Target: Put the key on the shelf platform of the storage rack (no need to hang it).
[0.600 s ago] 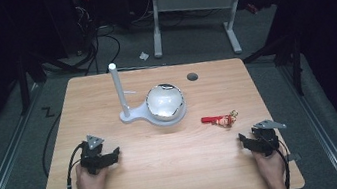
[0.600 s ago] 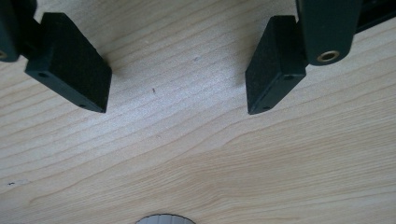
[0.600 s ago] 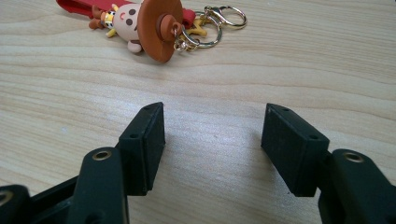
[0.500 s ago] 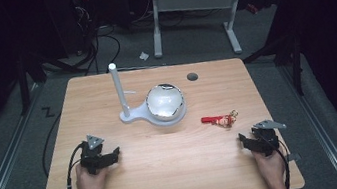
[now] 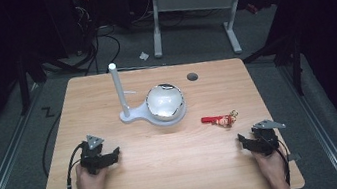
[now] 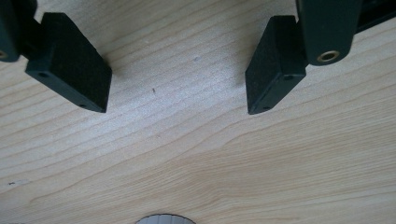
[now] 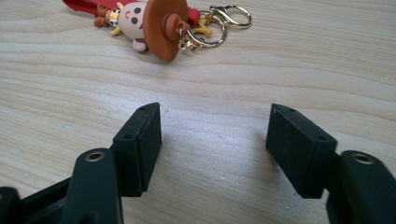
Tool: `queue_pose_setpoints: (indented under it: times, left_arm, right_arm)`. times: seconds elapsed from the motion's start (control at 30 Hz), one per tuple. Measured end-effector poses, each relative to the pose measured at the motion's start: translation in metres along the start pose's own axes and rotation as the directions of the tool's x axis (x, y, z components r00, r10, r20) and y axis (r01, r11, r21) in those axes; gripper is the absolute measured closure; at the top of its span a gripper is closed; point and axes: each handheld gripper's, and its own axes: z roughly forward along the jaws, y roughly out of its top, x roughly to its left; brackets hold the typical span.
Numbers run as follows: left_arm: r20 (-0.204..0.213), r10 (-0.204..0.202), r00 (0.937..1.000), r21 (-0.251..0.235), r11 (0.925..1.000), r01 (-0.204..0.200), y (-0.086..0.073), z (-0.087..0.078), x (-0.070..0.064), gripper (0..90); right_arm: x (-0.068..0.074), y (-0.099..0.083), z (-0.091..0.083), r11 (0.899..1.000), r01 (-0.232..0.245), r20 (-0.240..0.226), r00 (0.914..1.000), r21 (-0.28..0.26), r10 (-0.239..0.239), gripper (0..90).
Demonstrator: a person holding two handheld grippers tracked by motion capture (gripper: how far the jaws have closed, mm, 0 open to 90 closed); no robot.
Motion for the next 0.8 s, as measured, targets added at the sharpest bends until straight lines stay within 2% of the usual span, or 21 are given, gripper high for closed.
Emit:
queue_pose_setpoints:
  times: [0.33,0.53,0.8]
  left_arm:
    - [0.000,0.000,1.0000,0.001,1.0000,0.000,0.0001,-0.0001,0.0001,23.2]
    - [0.000,0.000,1.0000,0.000,1.0000,0.000,0.0000,0.0000,0.0001,23.2]
    - [0.000,-0.001,1.0000,-0.001,1.0000,0.001,0.0000,0.0001,0.0001,23.3]
  right_arm:
    - [0.0004,0.0007,0.0002,1.000,0.002,0.003,1.0000,0.003,-0.002,35.2]
    - [0.0002,0.0009,-0.0015,1.000,0.000,0.012,0.9999,0.009,0.000,39.9]
    - [0.0021,0.0043,-0.0061,1.000,0.007,-0.003,1.0000,-0.002,-0.007,40.9]
